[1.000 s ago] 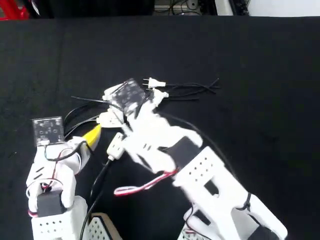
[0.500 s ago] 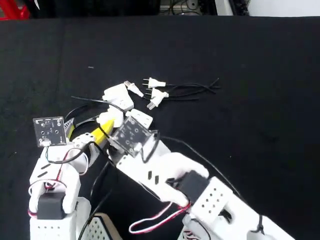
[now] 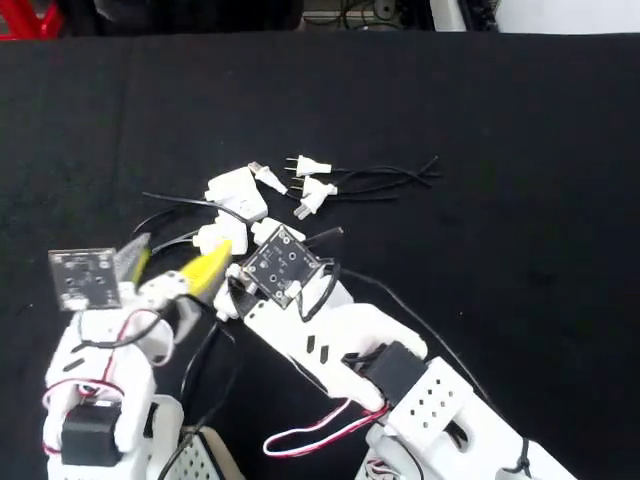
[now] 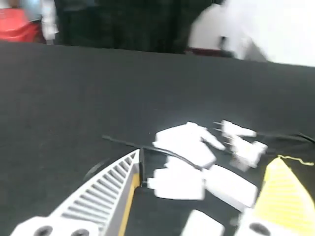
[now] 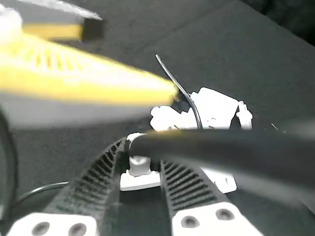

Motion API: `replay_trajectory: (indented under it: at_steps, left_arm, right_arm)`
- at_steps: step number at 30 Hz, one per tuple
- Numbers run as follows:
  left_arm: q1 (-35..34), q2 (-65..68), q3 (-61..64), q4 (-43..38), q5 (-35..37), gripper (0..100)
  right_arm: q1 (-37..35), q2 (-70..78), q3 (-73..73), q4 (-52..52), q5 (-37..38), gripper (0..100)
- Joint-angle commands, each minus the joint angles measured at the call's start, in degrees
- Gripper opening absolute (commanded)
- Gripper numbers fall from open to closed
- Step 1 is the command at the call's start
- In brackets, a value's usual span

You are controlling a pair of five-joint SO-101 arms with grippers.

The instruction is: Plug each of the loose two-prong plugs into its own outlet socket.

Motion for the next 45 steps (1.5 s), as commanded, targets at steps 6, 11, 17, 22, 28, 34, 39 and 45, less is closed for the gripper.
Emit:
replay_trajectory:
  at_steps: [6,11,17,22,28,34,39,45]
  left_arm:
    - [-24.75,-0.09,0.13,6.15,0.18,39]
    - [-28.44,-0.09,3.82,9.93,-8.35,38]
    - [-28.62,-0.09,10.33,11.43,-13.71,38]
    - [-28.62,-0.09,17.19,7.03,-15.91,38]
    - [-28.18,-0.09,19.12,6.42,-19.78,38]
    - [-28.09,-0.09,20.09,6.24,-20.13,38]
    - [-28.09,-0.09,20.09,6.24,-20.13,38]
    - [-28.09,-0.09,20.09,6.42,-20.22,38]
  right_arm:
    - [0.97,1.63,-0.13,-1.32,0.0,1.1]
    - [4.13,13.41,-1.01,-7.21,0.18,1.1]
    - [4.84,25.63,-3.38,-14.68,0.44,1.1]
    - [4.92,33.71,-4.26,-20.04,3.34,1.1]
    - [4.92,38.11,-6.73,-23.21,4.66,1.1]
    - [4.84,38.73,-8.22,-23.21,7.21,1.1]
    - [4.84,38.9,-10.59,-18.2,7.3,1.1]
    - [4.57,45.85,-13.85,-16.35,9.05,1.1]
